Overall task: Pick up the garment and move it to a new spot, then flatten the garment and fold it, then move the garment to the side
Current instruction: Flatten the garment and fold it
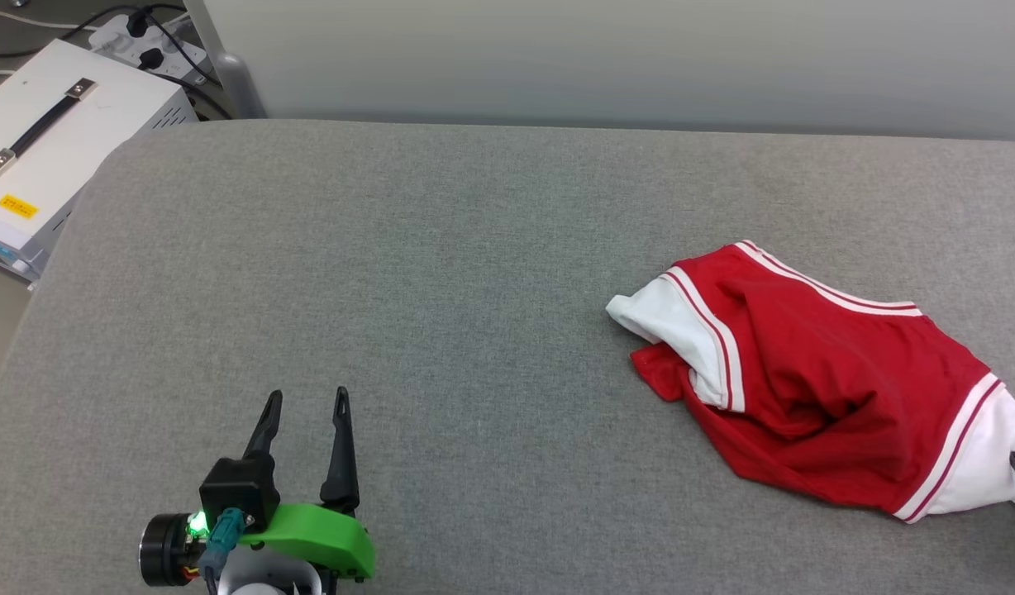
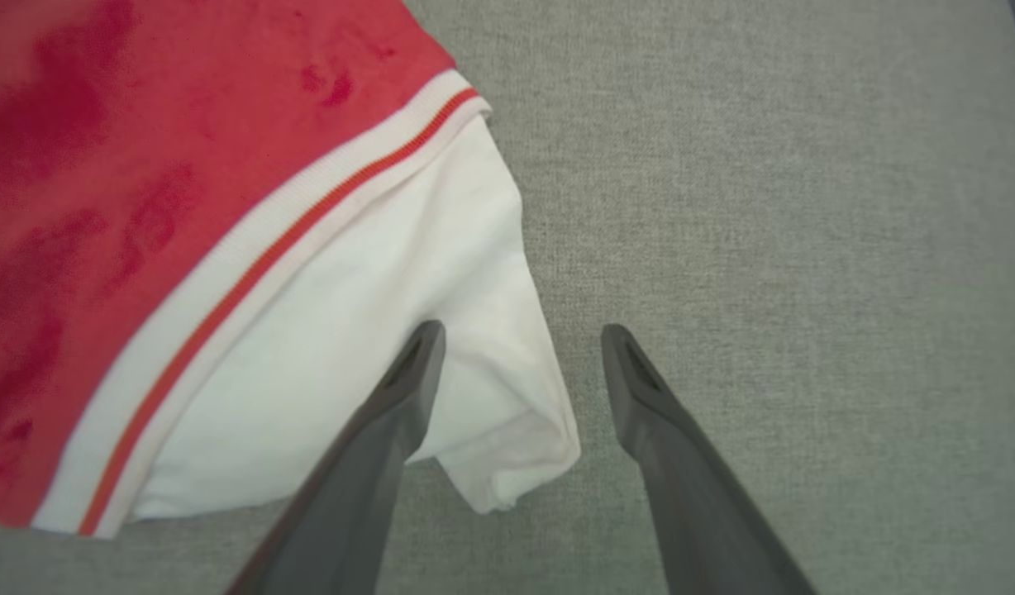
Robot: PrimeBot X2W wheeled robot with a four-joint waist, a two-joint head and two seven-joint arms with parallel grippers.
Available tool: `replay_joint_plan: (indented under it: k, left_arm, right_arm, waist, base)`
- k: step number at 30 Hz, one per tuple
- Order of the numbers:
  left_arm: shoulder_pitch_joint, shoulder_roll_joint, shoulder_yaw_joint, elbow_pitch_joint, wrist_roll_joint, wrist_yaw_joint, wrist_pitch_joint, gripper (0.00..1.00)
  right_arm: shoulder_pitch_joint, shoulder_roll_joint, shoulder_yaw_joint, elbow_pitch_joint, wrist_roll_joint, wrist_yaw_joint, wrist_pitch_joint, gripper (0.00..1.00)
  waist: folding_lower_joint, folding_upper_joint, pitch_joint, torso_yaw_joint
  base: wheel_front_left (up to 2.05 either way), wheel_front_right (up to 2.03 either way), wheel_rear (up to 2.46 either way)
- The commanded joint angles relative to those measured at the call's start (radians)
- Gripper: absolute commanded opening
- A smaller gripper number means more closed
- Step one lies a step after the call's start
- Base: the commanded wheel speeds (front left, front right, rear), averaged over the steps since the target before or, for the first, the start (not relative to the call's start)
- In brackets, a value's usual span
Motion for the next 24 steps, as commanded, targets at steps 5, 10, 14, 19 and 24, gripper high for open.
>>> replay_joint_plan:
  k: [5,10,14,19,24]
  left_arm:
    - [0.022,-0.004,0.009,-0.005,0.005,-0.004,-0.006,1.00]
    - [0.029,-0.004,0.012,-0.011,0.007,-0.003,-0.006,1.00]
    - [0.035,-0.004,0.012,-0.016,0.009,-0.002,-0.006,1.00]
    - [0.038,-0.004,0.013,-0.021,0.010,-0.001,-0.006,1.00]
    - [0.032,-0.004,0.008,-0.028,0.007,-0.001,-0.006,1.00]
  right_arm:
    - [-0.030,0.019,-0.076,-0.040,-0.097,-0.001,-0.180,1.00]
    - [-0.040,0.077,-0.177,-0.096,-0.209,-0.001,-0.326,1.00]
    - [-0.023,0.146,-0.259,-0.194,-0.306,-0.001,-0.389,1.00]
    - [-0.008,0.216,-0.322,-0.355,-0.405,-0.001,-0.409,1.00]
    - [-0.039,0.247,-0.294,-0.531,-0.452,-0.001,-0.323,1.00]
  waist:
    - [-0.0001,0.0054,-0.027,-0.012]
    - [-0.0001,0.0054,-0.039,-0.014]
    - [-0.0001,0.0054,-0.047,-0.013]
    - [-0.0001,0.0054,-0.050,-0.007]
    - [-0.0001,0.0054,-0.039,0.007]
  base:
    - [0.00,0.00,0.00]
    - [0.00,0.00,0.00]
    - [0.00,0.00,0.00]
    - [0.00,0.00,0.00]
    - [0.00,0.00,0.00]
